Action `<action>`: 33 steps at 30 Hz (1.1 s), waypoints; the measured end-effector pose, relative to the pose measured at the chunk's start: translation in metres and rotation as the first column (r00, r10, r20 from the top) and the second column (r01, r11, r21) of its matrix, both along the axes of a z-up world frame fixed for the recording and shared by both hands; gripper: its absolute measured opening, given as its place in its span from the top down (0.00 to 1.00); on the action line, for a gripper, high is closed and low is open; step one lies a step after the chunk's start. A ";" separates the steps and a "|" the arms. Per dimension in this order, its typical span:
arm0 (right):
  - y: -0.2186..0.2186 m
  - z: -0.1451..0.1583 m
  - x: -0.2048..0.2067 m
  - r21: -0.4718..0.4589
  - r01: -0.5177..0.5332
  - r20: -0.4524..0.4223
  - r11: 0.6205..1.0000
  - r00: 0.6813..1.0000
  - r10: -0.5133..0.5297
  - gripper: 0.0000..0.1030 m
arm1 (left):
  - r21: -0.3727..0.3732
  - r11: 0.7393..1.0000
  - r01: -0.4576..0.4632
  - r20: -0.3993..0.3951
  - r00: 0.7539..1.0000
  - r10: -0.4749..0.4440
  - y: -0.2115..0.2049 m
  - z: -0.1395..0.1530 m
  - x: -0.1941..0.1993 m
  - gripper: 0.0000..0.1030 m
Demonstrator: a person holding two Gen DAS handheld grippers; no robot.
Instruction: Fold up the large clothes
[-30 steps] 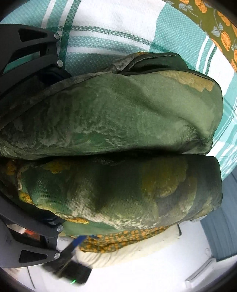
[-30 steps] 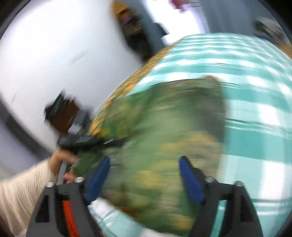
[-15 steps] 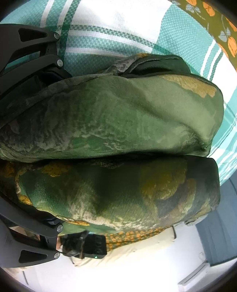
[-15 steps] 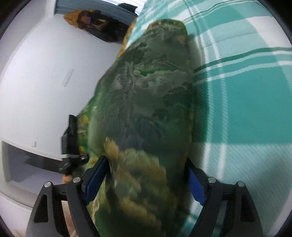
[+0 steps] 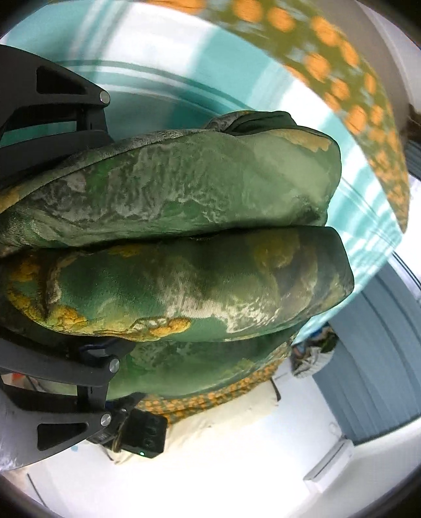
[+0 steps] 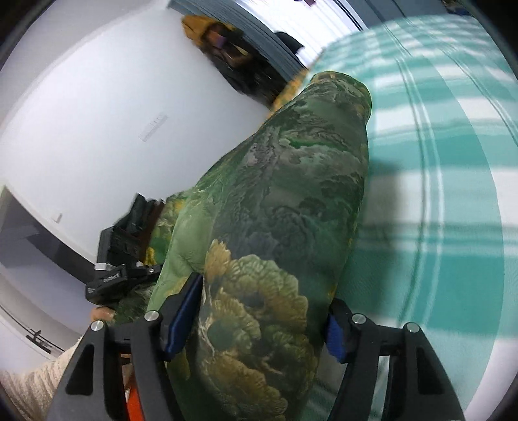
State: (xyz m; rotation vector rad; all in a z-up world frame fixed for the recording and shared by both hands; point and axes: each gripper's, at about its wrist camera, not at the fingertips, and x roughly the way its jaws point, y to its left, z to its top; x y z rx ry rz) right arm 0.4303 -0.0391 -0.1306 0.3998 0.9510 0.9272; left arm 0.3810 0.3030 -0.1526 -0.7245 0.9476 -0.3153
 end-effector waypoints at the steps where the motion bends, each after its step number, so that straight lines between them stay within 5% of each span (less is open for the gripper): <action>1: 0.001 0.004 0.010 0.009 0.004 0.015 1.000 1.000 -0.004 0.34 | 0.006 1.000 -0.001 0.015 1.000 0.001 -0.001 0.007 0.015 0.30; 8: -0.007 -0.003 0.109 0.061 0.047 0.019 0.997 0.999 -0.048 0.34 | 0.065 0.998 0.002 0.046 0.999 -0.005 -0.018 0.015 0.123 0.30; 12: -0.018 -0.032 0.167 0.068 0.084 -0.034 0.994 0.996 -0.082 0.34 | 0.084 0.996 0.007 -0.015 1.000 -0.006 -0.028 -0.024 0.172 0.27; 16: -0.030 -0.090 0.199 -0.004 0.164 -0.239 0.987 0.958 -0.160 0.19 | 0.052 0.999 -0.014 -0.067 0.998 0.018 -0.025 -0.062 0.174 0.07; 21: -0.048 -0.080 0.190 0.020 0.201 -0.224 0.979 0.956 -0.191 0.14 | 0.082 0.997 -0.013 -0.034 0.999 0.016 -0.017 -0.042 0.138 0.05; 23: -0.055 -0.062 0.178 -0.031 0.222 -0.163 0.974 0.961 -0.224 0.14 | 0.169 0.985 -0.035 0.009 0.999 0.034 -0.014 -0.016 0.109 0.05; 26: -0.056 -0.014 0.129 -0.189 0.256 0.051 0.948 0.967 -0.251 0.14 | 0.318 0.946 -0.063 0.081 0.996 0.039 -0.020 0.024 0.058 0.05; 30: -0.046 0.035 0.062 -0.427 0.370 0.323 0.825 0.915 -0.243 0.14 | 0.484 0.863 -0.146 0.210 0.977 0.047 -0.057 0.063 -0.010 0.01; 33: -0.043 0.060 0.011 -0.488 0.454 0.443 0.745 0.865 -0.237 0.14 | 0.521 0.820 -0.239 0.320 0.945 0.072 -0.088 0.084 -0.050 0.00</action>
